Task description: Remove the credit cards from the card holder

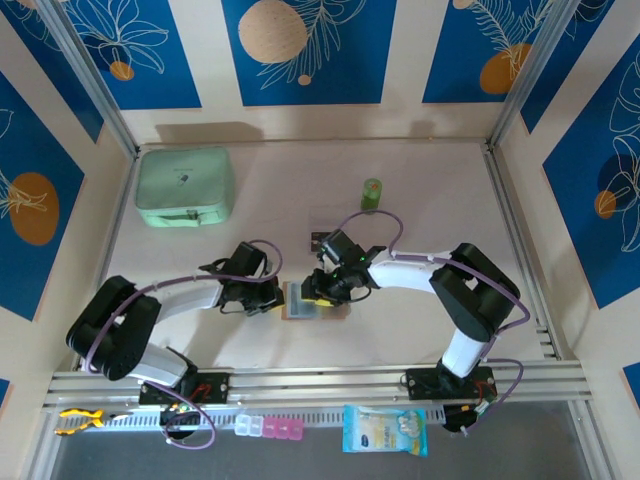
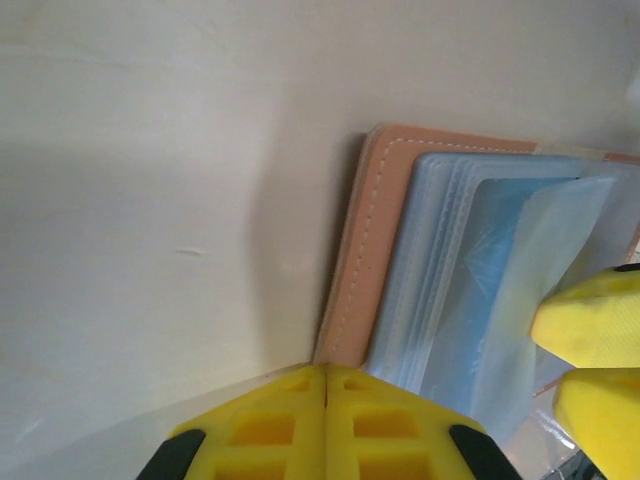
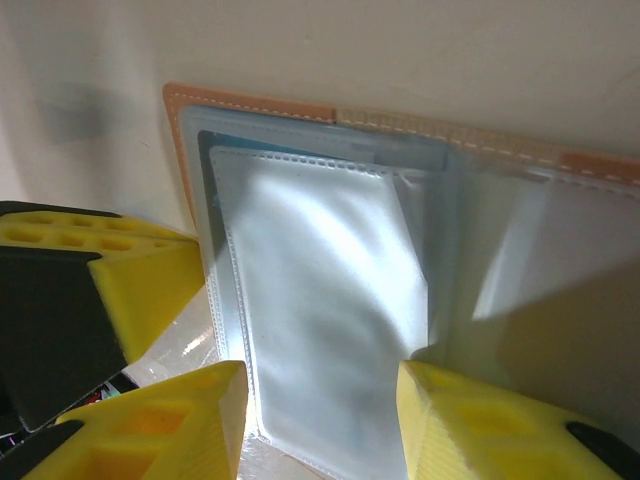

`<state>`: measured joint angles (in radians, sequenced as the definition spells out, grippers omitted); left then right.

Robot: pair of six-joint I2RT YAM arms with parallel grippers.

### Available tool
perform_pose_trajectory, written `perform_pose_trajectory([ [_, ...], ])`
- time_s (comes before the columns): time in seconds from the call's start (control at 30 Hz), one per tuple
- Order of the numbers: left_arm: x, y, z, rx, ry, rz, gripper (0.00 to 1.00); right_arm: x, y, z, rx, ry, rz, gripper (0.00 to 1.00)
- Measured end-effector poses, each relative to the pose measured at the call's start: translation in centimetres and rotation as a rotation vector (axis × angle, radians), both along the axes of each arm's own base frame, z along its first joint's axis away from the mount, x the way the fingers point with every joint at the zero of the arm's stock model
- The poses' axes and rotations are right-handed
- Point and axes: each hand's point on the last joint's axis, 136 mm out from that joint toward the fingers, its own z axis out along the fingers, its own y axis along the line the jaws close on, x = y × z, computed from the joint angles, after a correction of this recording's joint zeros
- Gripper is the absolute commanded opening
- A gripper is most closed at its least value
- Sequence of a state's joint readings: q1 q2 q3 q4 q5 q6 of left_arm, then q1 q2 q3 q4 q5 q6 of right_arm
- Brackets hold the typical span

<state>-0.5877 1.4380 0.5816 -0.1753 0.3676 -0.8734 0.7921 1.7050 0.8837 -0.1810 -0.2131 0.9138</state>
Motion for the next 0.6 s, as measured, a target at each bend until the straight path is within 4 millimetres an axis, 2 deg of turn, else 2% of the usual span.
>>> perform_pose_trajectory([
  [0.23,0.3,0.2,1.4,0.006,-0.031,0.001,0.1,-0.1,-0.6,-0.3,-0.005,0.007,-0.009,0.43],
  [0.4,0.7,-1.0,2.7,-0.027,-0.057,-0.011,0.19,-0.1,-0.8,-0.6,-0.003,0.009,-0.013,0.43],
  [0.6,0.2,-2.6,3.1,-0.068,-0.052,-0.035,0.21,-0.1,-0.8,-0.7,0.004,0.009,-0.014,0.41],
])
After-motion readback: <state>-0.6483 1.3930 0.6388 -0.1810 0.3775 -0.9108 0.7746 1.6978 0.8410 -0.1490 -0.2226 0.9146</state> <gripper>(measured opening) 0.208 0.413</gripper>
